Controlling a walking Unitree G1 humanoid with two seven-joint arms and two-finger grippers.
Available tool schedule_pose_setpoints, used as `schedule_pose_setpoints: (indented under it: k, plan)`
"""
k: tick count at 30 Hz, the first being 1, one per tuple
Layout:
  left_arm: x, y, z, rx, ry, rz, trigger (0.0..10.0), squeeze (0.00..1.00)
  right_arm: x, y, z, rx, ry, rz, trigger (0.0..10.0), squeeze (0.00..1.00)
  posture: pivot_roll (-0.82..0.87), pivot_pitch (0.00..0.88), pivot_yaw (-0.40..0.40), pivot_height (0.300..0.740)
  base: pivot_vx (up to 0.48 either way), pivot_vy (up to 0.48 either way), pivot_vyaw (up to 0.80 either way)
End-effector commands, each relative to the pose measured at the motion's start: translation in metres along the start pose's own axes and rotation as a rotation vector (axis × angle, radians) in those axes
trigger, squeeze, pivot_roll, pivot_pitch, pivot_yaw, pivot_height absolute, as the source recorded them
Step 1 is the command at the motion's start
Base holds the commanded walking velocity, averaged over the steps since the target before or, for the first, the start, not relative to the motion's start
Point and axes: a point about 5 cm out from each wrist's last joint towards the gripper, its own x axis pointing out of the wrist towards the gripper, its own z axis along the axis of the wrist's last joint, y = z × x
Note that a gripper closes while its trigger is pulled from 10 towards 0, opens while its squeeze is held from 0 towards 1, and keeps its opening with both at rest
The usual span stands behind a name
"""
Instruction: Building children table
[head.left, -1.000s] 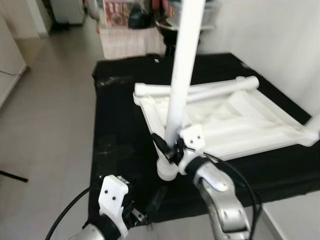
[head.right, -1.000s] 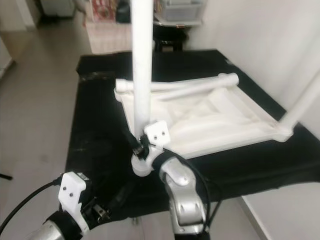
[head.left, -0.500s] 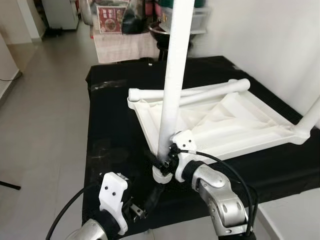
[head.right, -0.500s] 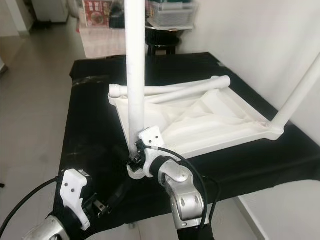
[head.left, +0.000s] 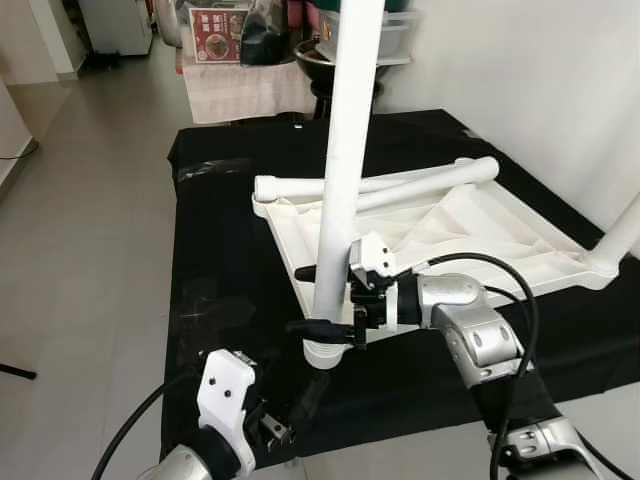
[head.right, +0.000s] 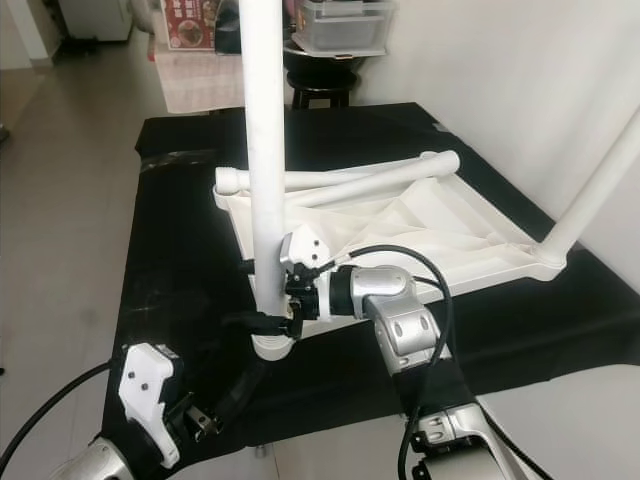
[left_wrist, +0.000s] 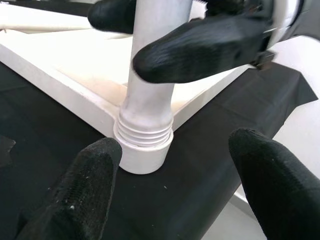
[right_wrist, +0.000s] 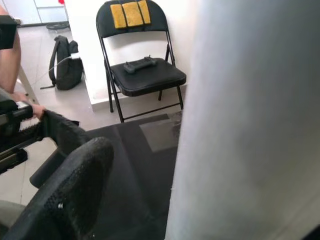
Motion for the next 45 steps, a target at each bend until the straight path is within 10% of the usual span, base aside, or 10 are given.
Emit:
schedule_pose_setpoints:
  k: [1,2,4,15,24,28,36,37,39,45]
  plan:
    - [-0.003,-0.004,0.0,-0.013,0.009,0.001,10.0,0.0,0.003,-0.001,0.001,0.005,0.008,0.049,10.0,0.0,0.09,0.172,-0.06,0.74,0.0,0.0,0.0]
    - [-0.006,-0.006,0.001,-0.015,0.012,0.004,10.0,0.0,-0.001,-0.003,0.0,0.013,0.02,0.065,2.3,0.0,0.11,0.185,-0.057,0.74,0.0,0.0,0.0]
    - [-0.007,-0.008,0.002,-0.017,0.015,0.006,10.0,0.0,-0.004,-0.003,-0.001,0.029,0.022,0.084,0.0,0.0,0.11,0.189,-0.057,0.74,0.0,0.0,0.0]
    - [-0.006,-0.008,0.001,-0.023,0.019,0.0,10.0,0.0,-0.019,-0.006,-0.005,0.041,0.009,0.143,0.0,0.0,0.09,0.177,-0.064,0.74,0.0,0.0,0.0]
    - [-0.003,-0.005,0.0,-0.02,0.011,0.006,10.0,0.0,-0.023,-0.004,-0.014,0.059,0.014,-0.205,0.0,0.0,0.05,0.157,-0.078,0.74,0.0,0.0,0.0]
    - [0.002,0.007,-0.001,-0.01,0.015,0.003,10.0,0.0,-0.008,0.036,-0.045,0.218,0.116,-0.962,0.0,0.0,0.03,0.111,-0.04,0.74,0.0,0.0,0.0]
    - [0.005,0.012,-0.003,-0.006,0.022,0.002,10.0,0.0,0.013,0.035,-0.044,0.238,0.089,-0.942,0.0,0.0,0.04,0.1,-0.035,0.74,0.0,0.0,0.0]
    - [0.004,0.013,-0.003,-0.003,0.022,0.011,10.0,0.0,0.016,0.033,-0.043,0.232,0.082,-0.923,4.6,0.0,0.04,0.098,-0.034,0.74,0.0,0.0,0.0]
    - [0.003,0.016,-0.002,0.0,0.018,0.03,10.0,0.0,0.026,0.031,-0.033,0.246,-0.008,-0.752,10.0,1.0,0.05,0.104,-0.036,0.74,0.0,0.0,0.0]
    - [0.003,0.016,-0.002,0.0,0.017,0.033,10.0,0.0,0.03,0.029,-0.012,0.162,-0.118,-0.358,10.0,1.0,0.05,0.102,-0.037,0.74,0.0,0.0,0.0]
